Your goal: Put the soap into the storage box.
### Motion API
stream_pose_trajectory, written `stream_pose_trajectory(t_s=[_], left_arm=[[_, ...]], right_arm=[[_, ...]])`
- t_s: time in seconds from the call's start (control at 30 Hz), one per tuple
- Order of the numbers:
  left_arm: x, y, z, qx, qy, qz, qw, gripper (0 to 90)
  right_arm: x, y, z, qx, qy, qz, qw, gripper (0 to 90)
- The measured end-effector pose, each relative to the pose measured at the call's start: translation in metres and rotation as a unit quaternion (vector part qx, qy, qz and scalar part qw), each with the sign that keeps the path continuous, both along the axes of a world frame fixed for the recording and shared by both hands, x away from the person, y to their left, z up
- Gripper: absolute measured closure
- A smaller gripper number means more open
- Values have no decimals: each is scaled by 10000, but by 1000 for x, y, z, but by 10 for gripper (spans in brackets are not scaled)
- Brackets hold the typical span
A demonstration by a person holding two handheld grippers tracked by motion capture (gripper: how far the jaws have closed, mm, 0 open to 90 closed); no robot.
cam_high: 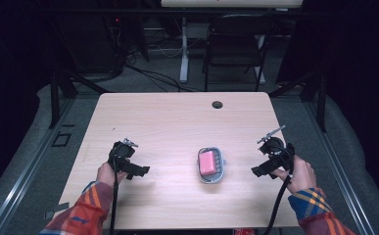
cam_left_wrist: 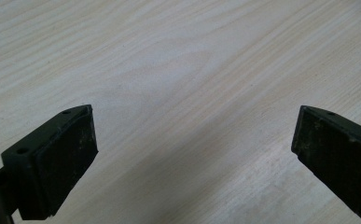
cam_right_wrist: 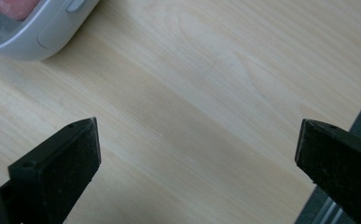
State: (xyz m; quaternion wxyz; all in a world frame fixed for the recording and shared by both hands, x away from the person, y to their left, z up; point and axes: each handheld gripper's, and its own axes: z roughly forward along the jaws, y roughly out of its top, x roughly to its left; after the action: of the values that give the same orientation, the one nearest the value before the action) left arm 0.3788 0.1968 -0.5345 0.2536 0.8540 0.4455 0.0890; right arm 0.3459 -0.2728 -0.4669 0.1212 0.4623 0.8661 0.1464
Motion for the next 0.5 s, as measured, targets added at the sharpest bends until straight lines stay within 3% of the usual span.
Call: stream_pose_trajectory(t_s=[0.07,0.13,0.27,0.5], left_arm=[[0,-1,0,-9,26,2,10000,1],[0,-1,-1,12,22,12,10000,1],[0,-1,-1,24,24,29,10000,1],[0,-3,-1,-45,10,-43,10000,1]], right_arm=[[-5,-6,-9,210,44,72,9997,0],[-11,-9,-15,209,-31,118,9997,0],[-21,-17,-30,433,-55,66,9990,0],[-28,-23,-43,558,-16,191,9983,0]])
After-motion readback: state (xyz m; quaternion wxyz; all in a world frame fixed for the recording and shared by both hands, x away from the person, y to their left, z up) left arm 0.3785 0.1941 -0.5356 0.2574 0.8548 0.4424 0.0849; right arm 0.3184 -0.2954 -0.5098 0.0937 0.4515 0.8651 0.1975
